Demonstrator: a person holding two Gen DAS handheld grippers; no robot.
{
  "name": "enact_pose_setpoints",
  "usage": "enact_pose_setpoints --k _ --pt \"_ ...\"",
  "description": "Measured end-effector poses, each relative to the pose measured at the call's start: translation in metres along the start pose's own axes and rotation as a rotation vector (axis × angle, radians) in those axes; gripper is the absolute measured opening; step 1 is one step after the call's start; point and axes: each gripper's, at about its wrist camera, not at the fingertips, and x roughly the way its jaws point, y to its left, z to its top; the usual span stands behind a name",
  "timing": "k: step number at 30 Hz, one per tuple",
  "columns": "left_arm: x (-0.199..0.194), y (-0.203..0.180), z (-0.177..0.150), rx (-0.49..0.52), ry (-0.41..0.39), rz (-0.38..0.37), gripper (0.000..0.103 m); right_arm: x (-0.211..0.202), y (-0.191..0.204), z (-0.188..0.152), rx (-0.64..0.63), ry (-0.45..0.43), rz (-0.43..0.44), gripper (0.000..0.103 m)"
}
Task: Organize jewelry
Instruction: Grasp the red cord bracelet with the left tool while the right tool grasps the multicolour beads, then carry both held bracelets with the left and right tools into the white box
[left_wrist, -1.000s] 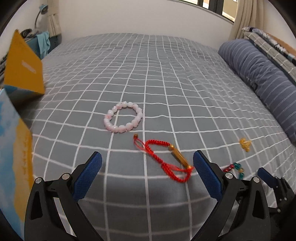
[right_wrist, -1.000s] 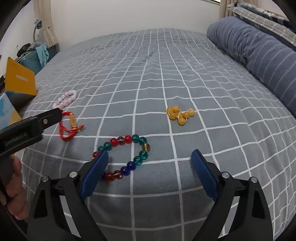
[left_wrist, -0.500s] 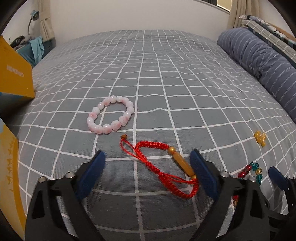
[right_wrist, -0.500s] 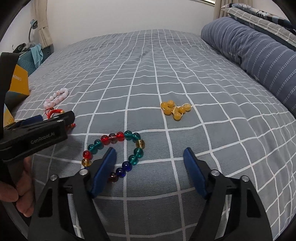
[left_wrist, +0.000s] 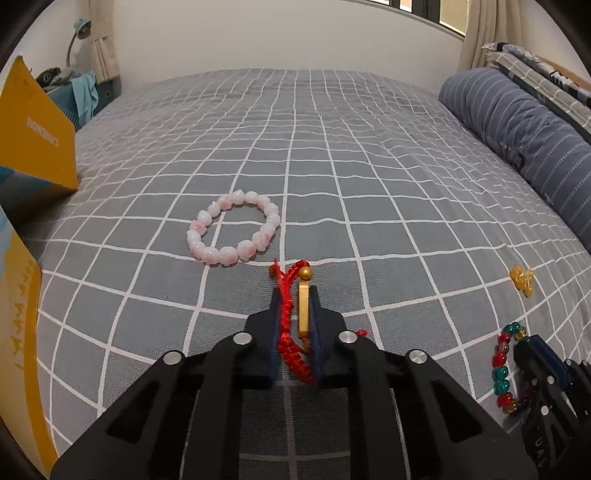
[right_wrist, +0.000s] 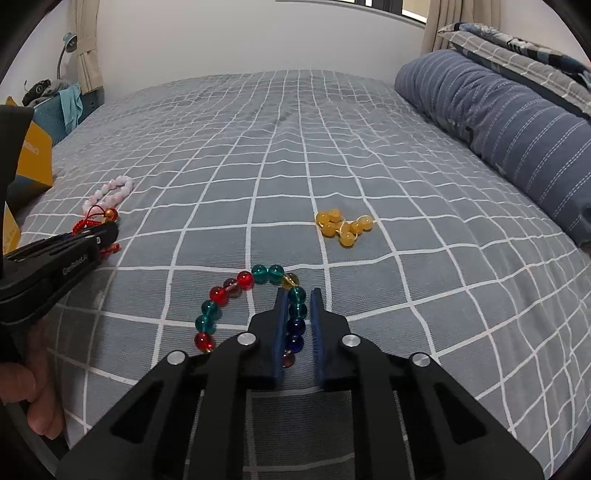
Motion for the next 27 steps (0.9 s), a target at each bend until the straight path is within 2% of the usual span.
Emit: enact_pose_setpoints --k 15,21,27 --pt "-0.008 0.014 -0.001 -0.064 -0.030 -0.049 0.007 -0.005 -0.009 0.001 0.038 -0.014 0.003 0.010" --pt "-0.026 0.018 -0.005 -0.065 -0.008 -0.059 0.007 -0.019 -0.024 0.007 0.103 -0.026 0.024 0.009" --pt "-0.042 0.021 -0.010 -0.049 0.064 -0.068 0.007 -0.027 -0.025 0.012 0.115 -0.017 0.040 0.009"
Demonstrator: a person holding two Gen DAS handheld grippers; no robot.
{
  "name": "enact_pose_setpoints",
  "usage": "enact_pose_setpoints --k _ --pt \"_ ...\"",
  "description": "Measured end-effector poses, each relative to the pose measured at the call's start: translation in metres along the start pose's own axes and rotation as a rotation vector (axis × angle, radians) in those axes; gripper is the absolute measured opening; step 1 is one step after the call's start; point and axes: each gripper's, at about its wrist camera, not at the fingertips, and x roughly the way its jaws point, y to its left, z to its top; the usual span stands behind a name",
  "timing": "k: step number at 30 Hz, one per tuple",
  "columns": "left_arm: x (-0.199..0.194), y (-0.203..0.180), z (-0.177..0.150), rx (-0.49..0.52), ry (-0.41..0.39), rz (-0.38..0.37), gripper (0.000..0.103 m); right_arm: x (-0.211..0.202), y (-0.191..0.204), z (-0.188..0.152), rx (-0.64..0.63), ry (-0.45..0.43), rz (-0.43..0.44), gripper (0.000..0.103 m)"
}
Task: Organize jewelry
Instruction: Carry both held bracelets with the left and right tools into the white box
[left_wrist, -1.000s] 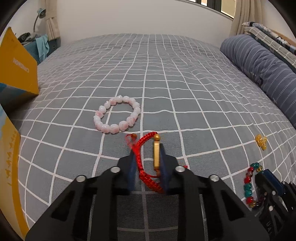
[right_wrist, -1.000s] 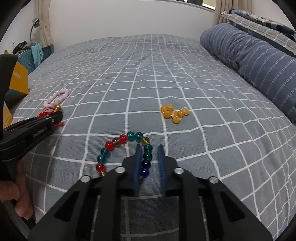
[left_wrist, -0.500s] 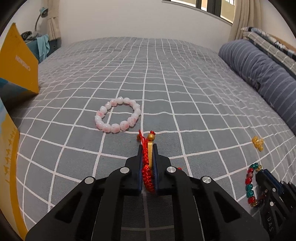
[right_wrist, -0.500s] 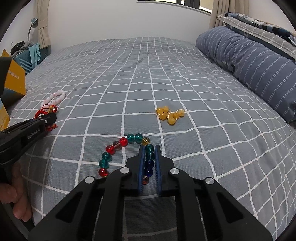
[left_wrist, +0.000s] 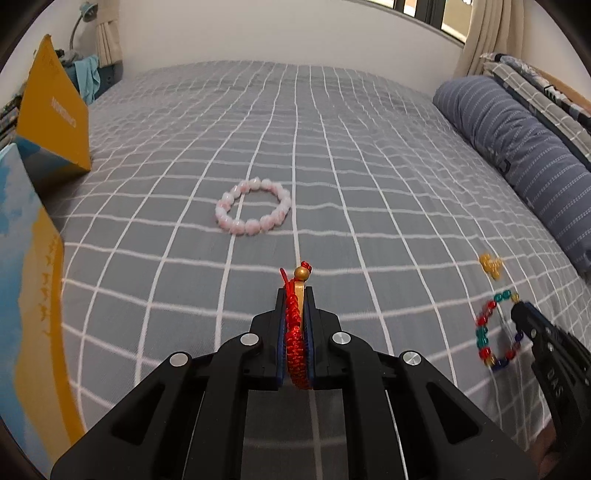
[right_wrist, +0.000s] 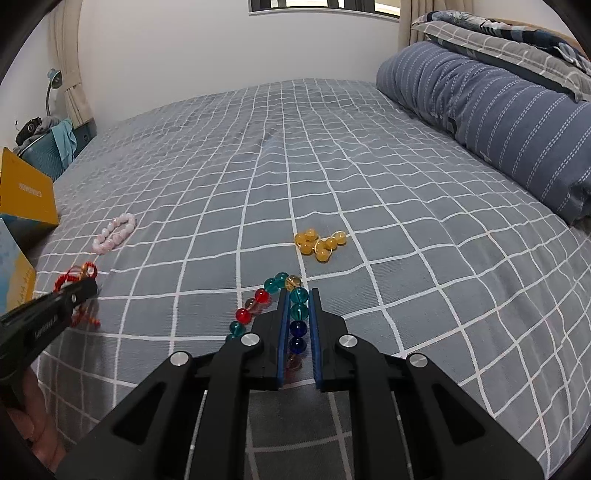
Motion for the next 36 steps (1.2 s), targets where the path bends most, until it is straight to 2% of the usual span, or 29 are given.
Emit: enact_pose_setpoints --k 7,20,36 --pt "-0.021 0.003 -0.003 0.011 0.029 0.001 0.007 -0.014 0.006 0.008 -0.007 0.005 0.021 0.009" --pt "-0.071 0.010 0.008 0.032 -0.007 0.009 0.007 -0.047 0.026 0.032 -0.049 -0.026 0.053 0.009" --pt "-0.126 0.042 0.025 0.015 -0.040 0.061 0.007 -0.084 0.063 0.064 -0.106 -0.054 0.138 0.009"
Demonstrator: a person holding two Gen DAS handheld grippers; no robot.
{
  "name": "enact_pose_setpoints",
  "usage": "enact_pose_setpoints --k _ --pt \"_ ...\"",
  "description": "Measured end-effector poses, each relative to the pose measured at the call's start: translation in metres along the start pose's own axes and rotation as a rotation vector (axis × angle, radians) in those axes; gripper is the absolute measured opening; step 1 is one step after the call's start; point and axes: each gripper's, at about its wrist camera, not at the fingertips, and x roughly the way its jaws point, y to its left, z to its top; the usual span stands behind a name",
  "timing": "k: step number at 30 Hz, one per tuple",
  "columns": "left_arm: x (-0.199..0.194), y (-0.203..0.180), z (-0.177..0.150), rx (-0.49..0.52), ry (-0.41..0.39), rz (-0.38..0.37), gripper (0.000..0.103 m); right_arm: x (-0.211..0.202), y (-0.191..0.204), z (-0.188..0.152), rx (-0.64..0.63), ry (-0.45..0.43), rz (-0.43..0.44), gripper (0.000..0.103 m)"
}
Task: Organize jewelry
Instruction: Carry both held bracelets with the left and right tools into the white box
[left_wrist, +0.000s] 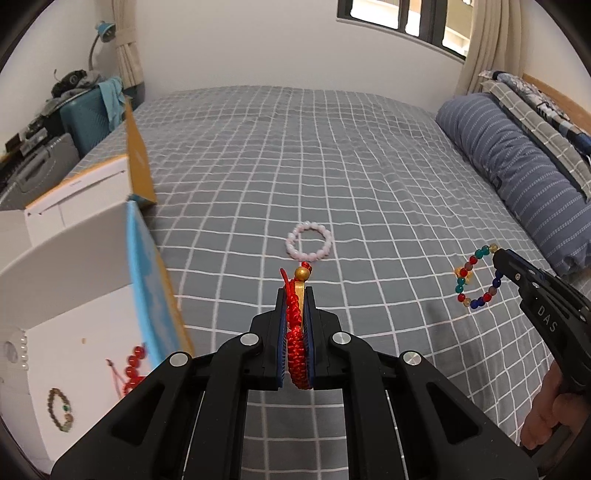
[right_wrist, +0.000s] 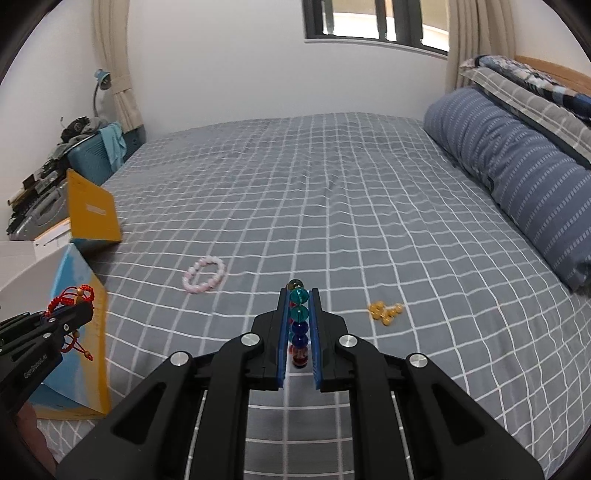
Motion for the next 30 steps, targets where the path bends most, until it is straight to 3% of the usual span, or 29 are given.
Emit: enact_pose_setpoints --k 16,30 --pt "-0.059 0.068 0.003 -0.084 -0.054 0.099 0.007 -0.025 0.091 0.032 -0.114 -0.041 0.175 0.009" --pt "-0.100 0.158 -0.022 -0.214 -0.071 0.225 0.007 -0.042 0.209 0.025 -0.249 -0.046 0.354 0.009"
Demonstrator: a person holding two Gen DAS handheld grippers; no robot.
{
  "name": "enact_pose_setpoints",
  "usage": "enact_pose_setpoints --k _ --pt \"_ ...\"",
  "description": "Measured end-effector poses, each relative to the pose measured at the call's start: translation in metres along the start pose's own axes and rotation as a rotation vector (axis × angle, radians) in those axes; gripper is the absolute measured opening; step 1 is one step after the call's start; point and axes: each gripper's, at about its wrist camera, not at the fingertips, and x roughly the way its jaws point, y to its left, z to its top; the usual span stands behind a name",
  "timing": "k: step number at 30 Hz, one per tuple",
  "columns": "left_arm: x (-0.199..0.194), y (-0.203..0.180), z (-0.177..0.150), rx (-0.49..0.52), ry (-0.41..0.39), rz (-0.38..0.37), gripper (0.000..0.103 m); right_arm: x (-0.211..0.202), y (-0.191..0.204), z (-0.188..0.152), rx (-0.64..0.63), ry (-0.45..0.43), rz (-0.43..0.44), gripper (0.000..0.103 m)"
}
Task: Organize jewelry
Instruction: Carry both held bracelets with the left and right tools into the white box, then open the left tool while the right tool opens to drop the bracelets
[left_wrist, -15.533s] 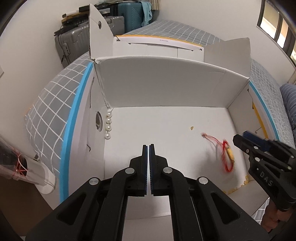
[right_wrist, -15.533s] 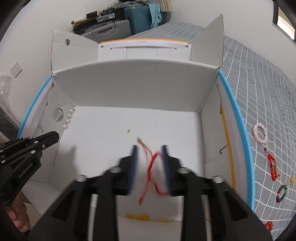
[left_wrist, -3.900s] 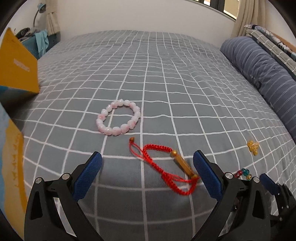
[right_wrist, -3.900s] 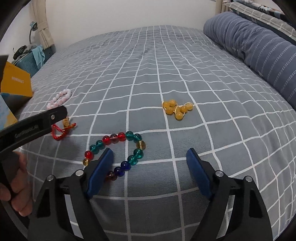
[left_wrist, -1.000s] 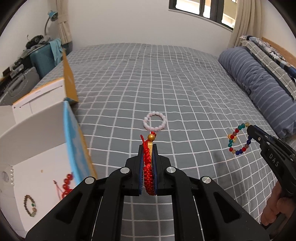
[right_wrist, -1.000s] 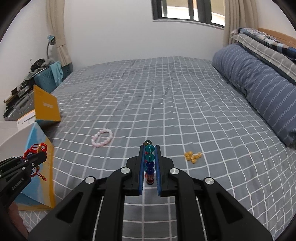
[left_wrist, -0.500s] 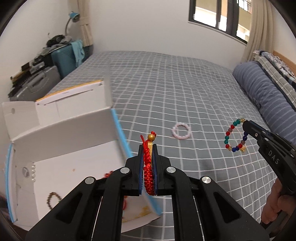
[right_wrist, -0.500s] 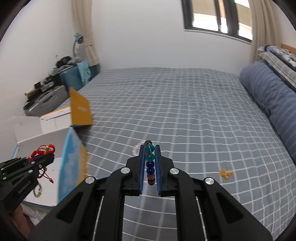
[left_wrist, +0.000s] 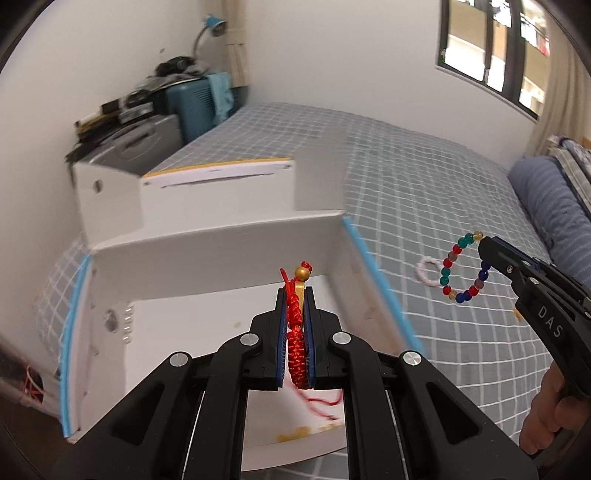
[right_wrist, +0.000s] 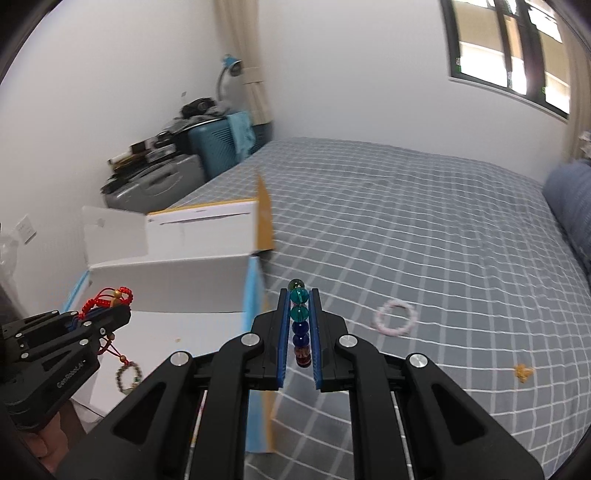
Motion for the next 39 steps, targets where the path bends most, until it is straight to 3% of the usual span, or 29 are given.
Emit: enact_pose_setpoints --k 15,28,39 --pt "0.015 0.095 -0.039 -0.112 0.077 0.104 0.007 0.039 0.092 -0.018 -0.102 0.069 0.117 0.009" --pt "0.037 0.126 -0.066 -0.154 0.149 0.126 0.008 0.069 0.123 -0.039 -0.129 0.141 0.148 0.009" --pt "0.050 0.129 -0.073 -0.163 0.190 0.123 0.008 0.087 0.134 -0.059 -0.142 0.214 0.146 0.009"
